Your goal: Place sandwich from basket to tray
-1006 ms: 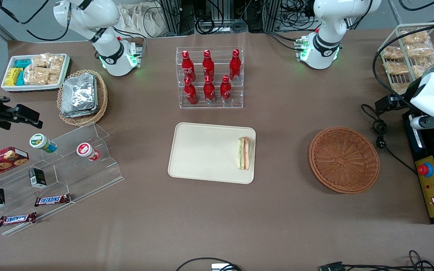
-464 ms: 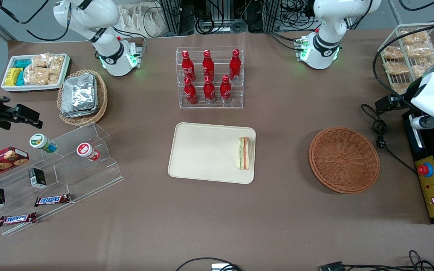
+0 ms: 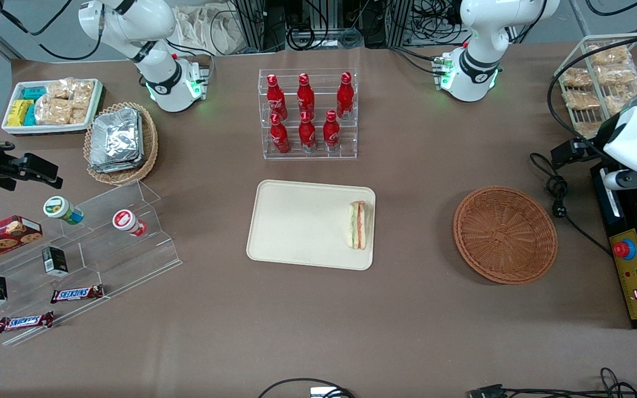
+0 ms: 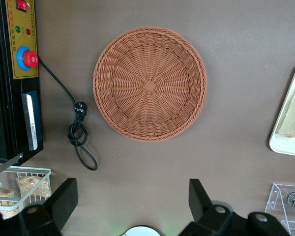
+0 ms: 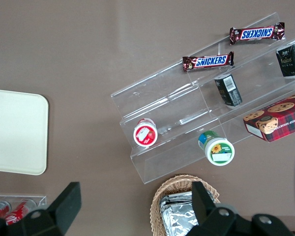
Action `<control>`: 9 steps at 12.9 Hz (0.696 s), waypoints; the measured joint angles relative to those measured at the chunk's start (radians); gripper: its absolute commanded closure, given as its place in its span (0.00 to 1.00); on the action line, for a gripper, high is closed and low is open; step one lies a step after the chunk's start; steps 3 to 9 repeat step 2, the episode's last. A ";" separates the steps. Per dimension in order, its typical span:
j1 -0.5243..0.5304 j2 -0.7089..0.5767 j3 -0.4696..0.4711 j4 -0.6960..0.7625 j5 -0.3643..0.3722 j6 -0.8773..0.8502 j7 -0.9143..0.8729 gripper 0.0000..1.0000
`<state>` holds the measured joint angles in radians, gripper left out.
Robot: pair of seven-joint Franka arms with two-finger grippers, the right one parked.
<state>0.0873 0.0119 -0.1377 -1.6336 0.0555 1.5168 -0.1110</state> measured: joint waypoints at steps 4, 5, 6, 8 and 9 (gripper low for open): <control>0.000 0.000 0.000 0.000 0.000 0.000 0.000 0.00; 0.000 0.000 0.000 0.000 0.000 0.000 0.000 0.00; 0.000 0.000 0.000 0.000 0.000 0.000 0.000 0.00; 0.000 0.000 0.000 0.000 0.000 0.000 0.000 0.00; 0.000 0.000 0.000 0.000 0.000 0.000 0.000 0.00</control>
